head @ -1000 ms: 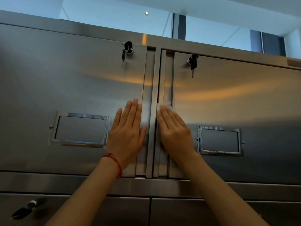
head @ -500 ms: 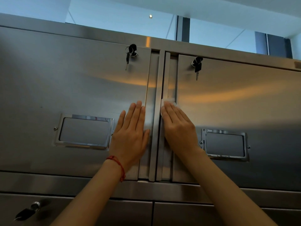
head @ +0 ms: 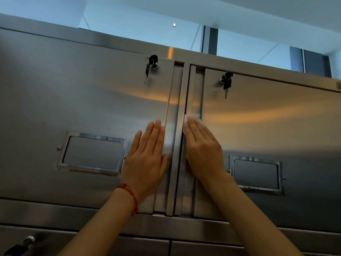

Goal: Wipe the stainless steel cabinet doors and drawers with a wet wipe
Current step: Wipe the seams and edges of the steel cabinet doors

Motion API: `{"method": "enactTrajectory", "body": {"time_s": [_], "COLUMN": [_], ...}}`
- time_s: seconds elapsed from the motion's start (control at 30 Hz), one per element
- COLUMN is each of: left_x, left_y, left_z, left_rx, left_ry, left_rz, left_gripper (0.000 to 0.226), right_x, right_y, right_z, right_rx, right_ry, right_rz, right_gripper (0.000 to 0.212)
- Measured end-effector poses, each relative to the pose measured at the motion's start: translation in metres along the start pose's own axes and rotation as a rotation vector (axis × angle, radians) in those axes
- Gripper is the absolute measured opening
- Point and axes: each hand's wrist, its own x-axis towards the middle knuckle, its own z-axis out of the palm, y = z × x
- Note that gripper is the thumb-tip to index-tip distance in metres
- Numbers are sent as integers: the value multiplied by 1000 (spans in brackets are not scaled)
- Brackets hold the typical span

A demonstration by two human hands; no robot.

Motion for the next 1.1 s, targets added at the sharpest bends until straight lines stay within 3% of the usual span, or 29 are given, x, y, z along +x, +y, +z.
{"method": "enactTrajectory", "body": {"time_s": [1.1], "left_x": [-1], "left_y": [0], "left_z": [1], "left_rx": [12], "left_ry": [5], "left_rz": [16], "left_gripper": [60], "right_x": [-13], "right_y": [-1], "right_z": [2], "right_rx": [11], "right_ry": [5], "right_rz": [-29], "right_gripper": [46]}}
